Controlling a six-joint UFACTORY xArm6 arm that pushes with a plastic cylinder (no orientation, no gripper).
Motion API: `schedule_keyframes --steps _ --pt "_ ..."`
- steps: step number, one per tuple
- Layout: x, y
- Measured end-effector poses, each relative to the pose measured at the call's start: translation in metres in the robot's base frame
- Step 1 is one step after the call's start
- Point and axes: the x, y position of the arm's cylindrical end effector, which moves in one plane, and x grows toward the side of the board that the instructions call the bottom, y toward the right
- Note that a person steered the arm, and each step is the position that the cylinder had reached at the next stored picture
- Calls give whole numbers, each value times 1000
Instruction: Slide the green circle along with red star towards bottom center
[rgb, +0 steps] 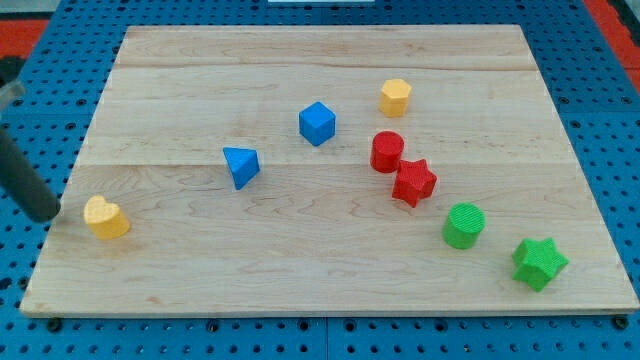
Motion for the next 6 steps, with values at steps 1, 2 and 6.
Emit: schedule_keyframes --steps 1,2,6 --pt "-2 31" --pt "-16 84" --pt "81 208"
